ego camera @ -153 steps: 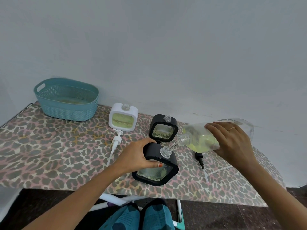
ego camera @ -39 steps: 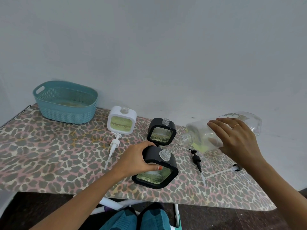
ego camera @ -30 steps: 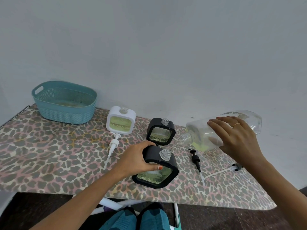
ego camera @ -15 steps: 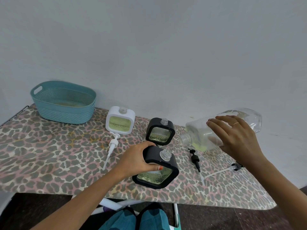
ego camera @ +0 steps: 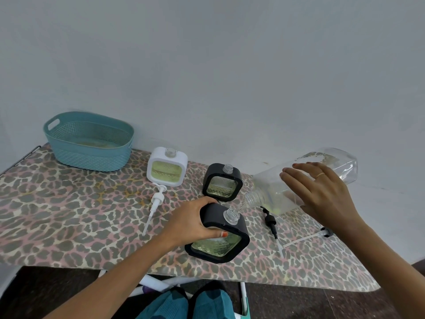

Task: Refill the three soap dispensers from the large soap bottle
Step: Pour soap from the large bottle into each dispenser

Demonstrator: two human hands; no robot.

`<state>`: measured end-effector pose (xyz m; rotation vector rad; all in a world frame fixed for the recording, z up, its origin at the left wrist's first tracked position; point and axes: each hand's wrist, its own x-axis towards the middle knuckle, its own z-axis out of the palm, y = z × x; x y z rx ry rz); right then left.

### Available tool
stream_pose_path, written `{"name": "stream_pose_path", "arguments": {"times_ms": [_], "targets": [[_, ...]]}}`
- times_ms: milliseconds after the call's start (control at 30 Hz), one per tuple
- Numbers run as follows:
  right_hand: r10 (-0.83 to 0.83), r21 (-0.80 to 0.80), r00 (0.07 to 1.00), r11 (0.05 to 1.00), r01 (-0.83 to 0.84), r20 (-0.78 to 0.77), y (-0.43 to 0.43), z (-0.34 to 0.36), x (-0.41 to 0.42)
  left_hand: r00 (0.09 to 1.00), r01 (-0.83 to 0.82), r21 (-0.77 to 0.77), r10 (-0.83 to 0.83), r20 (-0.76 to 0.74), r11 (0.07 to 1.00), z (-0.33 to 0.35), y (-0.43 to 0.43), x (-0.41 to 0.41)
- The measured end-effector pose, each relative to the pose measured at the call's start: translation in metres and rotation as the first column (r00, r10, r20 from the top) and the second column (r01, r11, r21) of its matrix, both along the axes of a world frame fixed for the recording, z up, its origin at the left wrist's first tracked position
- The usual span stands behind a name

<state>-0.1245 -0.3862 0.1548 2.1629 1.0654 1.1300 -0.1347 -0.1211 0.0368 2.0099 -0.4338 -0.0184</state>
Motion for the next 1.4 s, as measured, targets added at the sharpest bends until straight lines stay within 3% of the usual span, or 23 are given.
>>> {"name": "stream_pose_path", "arguments": {"times_ms": [1400], "targets": [[0.096,-0.167,0.991,0.983,-0.079,0.097,0.012,0.016,0.0,1.0,0.013,0.014,-0.013,-0.006,1.0,0.0,-0.005,-0.002]]}}
